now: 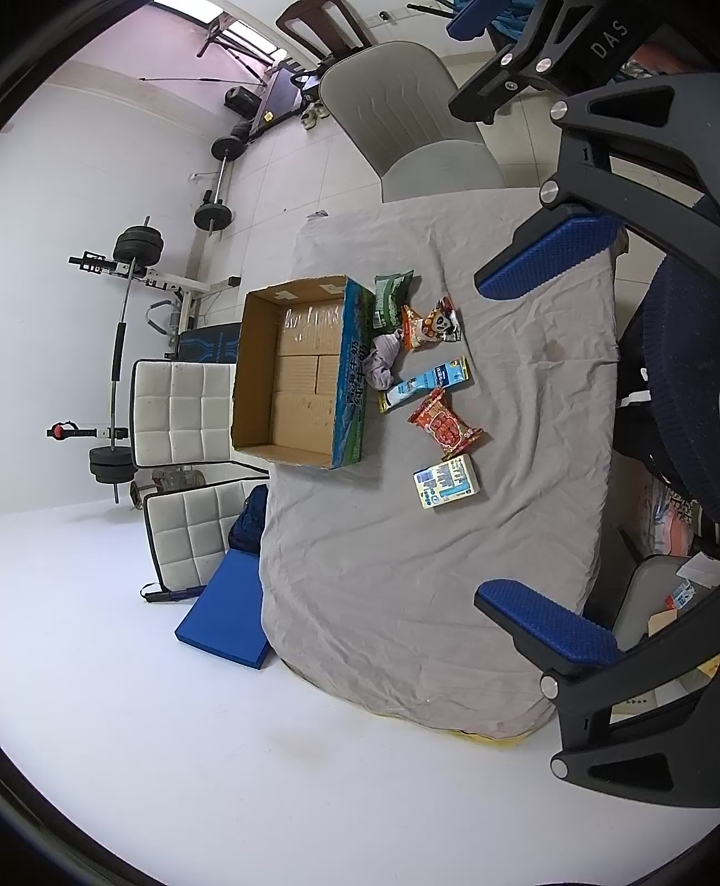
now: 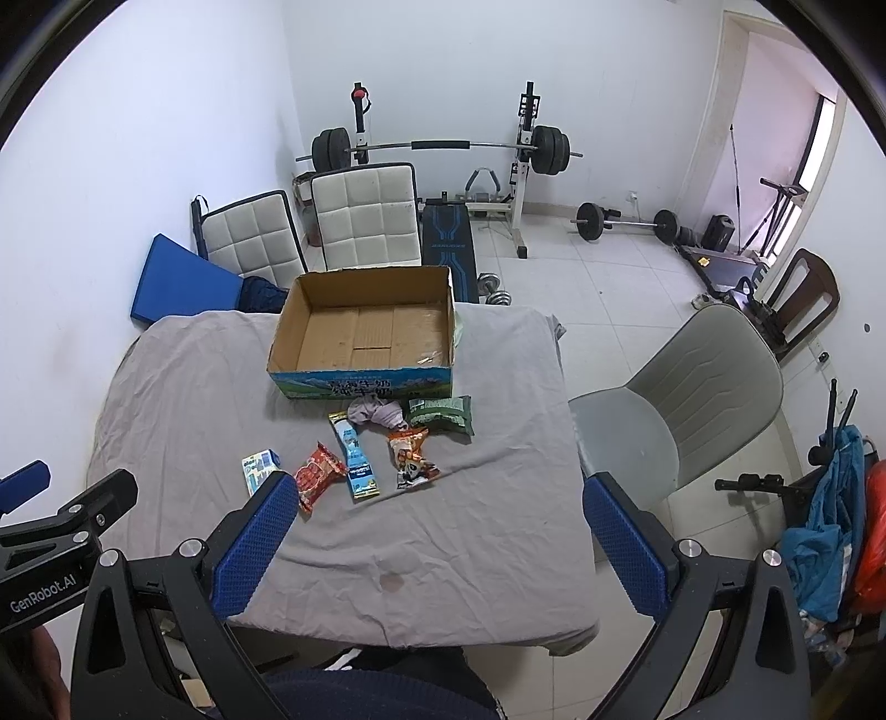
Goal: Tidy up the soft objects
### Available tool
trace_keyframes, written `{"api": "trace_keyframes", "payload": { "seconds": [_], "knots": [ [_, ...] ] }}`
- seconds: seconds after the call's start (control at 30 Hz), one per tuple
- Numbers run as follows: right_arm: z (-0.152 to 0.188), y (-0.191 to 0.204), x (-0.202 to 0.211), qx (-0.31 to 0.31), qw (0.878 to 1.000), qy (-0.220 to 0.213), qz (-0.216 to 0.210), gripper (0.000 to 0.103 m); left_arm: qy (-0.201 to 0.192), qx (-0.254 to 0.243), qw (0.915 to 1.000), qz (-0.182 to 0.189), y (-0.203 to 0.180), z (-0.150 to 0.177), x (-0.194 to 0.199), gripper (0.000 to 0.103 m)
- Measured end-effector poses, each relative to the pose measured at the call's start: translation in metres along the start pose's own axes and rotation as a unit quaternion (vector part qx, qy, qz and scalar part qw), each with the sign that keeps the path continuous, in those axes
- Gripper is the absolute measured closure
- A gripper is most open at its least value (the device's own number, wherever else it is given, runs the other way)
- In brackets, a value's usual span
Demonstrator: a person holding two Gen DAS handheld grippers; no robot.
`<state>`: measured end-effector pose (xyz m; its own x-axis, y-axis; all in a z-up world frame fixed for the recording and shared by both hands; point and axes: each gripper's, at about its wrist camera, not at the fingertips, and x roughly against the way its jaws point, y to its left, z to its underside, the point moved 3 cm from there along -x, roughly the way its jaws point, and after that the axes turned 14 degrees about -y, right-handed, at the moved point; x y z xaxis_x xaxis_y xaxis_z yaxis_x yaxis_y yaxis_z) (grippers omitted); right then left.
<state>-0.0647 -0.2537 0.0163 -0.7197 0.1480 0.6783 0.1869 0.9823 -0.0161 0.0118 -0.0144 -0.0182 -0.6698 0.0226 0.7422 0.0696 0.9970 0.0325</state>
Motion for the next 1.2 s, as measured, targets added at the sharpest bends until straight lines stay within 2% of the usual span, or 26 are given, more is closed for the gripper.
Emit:
{"api": "trace_keyframes", "payload": {
  "seconds": [0.97, 1.1, 1.2],
  "knots": [
    [0.001, -0.008, 0.010, -0.009, 1.000, -0.011, -0.003, 0.000, -0.015, 0.006, 0.9999, -0.001, 0.000, 0.006, 0.015, 0.000],
    [0.002, -0.011, -0.009, -0.017, 1.000, -0.002, -0.011, 0.000, -0.020, 0.001, 0.9998, -0.006, 0.002, 0.002, 0.009, 0.000],
    [0.005, -0.014, -0.043, -0.027, 0.999, 0.025, -0.026, 0.000, -0.029, 0.003, 0.9990, -0.035, 0.017, -0.012, -0.014, 0.000]
  ]
}}
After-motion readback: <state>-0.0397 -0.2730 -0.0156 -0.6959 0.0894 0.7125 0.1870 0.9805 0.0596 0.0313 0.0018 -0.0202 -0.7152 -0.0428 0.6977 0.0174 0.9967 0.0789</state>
